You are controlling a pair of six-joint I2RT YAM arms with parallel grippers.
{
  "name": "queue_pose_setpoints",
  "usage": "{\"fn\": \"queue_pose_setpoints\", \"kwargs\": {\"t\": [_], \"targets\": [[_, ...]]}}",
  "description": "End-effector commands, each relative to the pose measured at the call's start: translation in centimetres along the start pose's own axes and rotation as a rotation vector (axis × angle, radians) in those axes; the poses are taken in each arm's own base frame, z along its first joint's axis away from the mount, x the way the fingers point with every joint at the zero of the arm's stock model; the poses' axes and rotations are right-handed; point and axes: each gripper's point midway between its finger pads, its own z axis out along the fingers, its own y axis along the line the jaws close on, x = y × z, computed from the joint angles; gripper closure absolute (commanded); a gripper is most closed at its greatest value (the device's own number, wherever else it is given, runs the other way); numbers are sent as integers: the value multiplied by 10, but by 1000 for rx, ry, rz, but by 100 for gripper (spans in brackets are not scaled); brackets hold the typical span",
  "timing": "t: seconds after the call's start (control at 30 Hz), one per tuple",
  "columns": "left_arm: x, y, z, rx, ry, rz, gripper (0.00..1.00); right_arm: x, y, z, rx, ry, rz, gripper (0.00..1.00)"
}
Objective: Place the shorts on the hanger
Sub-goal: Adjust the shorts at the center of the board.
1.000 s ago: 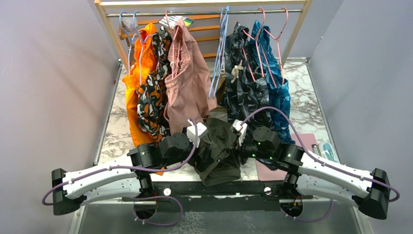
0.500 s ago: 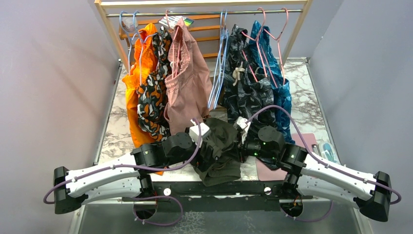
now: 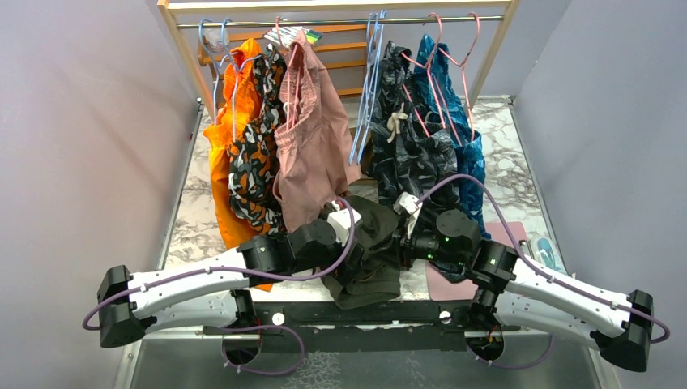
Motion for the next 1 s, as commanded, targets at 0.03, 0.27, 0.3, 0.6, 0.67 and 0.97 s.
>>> {"fn": "queue_pose_setpoints", "kwargs": {"t": [0.03, 0.27, 0.3, 0.6, 0.67, 0.97], "targets": [[-16, 4, -2, -40, -57, 17, 29, -19, 7, -18, 1, -35, -25, 62], [-49, 13, -41, -74, -201, 5, 81, -6, 13, -36, -15, 10, -26, 56], [-55, 13, -49, -70, -234, 3, 88, -7, 14, -38, -20, 7, -29, 56], [-83, 0, -77, 7, -326, 55, 100, -53, 28, -44, -72, -86, -197, 52], [-84, -3, -74, 15, -315, 65, 100, -68, 32, -43, -85, -118, -245, 51], [-102, -24, -68, 81, -300, 114, 100, -109, 22, -39, -23, -183, -504, 47]]}}
